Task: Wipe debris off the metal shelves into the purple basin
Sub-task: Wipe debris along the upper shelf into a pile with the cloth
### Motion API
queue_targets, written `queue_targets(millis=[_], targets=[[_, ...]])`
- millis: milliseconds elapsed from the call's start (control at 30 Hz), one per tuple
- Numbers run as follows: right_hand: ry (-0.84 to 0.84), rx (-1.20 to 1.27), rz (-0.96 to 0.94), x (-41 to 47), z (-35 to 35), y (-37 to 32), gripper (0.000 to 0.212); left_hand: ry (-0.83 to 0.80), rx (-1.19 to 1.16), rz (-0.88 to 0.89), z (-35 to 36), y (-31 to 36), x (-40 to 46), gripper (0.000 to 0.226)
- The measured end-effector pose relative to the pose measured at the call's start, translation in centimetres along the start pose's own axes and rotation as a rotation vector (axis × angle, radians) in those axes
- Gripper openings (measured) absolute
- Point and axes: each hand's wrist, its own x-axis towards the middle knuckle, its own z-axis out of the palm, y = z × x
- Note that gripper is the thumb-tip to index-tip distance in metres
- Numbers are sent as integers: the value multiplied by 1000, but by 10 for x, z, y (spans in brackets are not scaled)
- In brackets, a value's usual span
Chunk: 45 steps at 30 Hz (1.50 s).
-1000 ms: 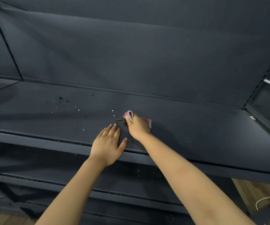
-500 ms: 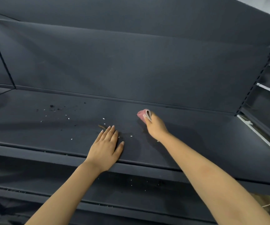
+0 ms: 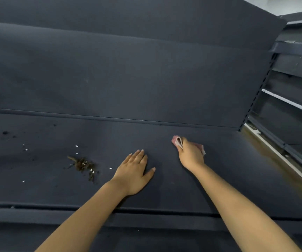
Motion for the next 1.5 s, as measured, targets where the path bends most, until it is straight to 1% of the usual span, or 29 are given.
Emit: queue_targets(millis=[133, 233, 300, 467, 533, 600, 633, 700, 767, 800, 900, 933, 967, 1000, 1033, 1133, 1167, 1233, 1333, 1433, 1500], targets=[[9, 84, 74, 31, 10, -1, 29, 0, 27, -7, 1, 0, 1, 70], [28, 79, 121, 58, 21, -3, 33, 34, 31, -11, 2, 0, 2, 101], [26, 112, 137, 75, 27, -5, 36, 38, 31, -13, 4, -1, 2, 106], [11, 251, 115, 107, 39, -14, 33, 38, 35, -9, 5, -4, 3, 102], [-6, 271, 92, 116, 43, -17, 31, 47, 41, -11, 5, -3, 1, 91], [-33, 274, 59, 121, 45, -20, 29, 19, 37, -22, 3, -2, 1, 73], [-52, 260, 26, 121, 44, -23, 29, 9, 29, -24, 3, -1, 1, 69], [-86, 177, -45, 120, 41, -27, 31, 4, 26, -25, 2, -2, 2, 67], [-135, 153, -105, 120, 40, -26, 32, 6, 30, -25, 3, -2, 3, 69], [-165, 172, -130, 118, 41, -25, 33, 8, 39, -25, 4, -3, 3, 74], [-281, 314, -163, 111, 40, -23, 49, 17, 50, -15, 4, -2, 3, 97], [-311, 387, -160, 107, 38, -23, 48, 14, 50, -16, 5, -2, 3, 100], [-335, 455, -155, 104, 36, -22, 41, 16, 47, -17, 5, -2, 3, 101], [-332, 514, -145, 103, 34, -22, 35, 23, 45, -15, 5, -2, 3, 100], [-294, 568, -136, 102, 32, -20, 31, 32, 46, -13, 5, -2, 2, 95], [-69, 668, -16, 108, 34, -16, 34, 15, 39, -26, 2, -1, 1, 70], [-8, 664, 32, 110, 35, -16, 36, 13, 26, -28, 1, 0, 1, 67], [13, 616, 85, 115, 41, -18, 39, 3, 20, -26, 1, 0, 1, 66], [-109, 514, 81, 120, 45, -28, 43, 3, 28, -24, 2, -1, 1, 69], [-229, 311, -40, 120, 46, -38, 41, -10, 27, -29, 1, -1, 1, 67], [-242, 283, -164, 113, 48, -43, 36, -11, 24, -30, 1, -1, 1, 67]])
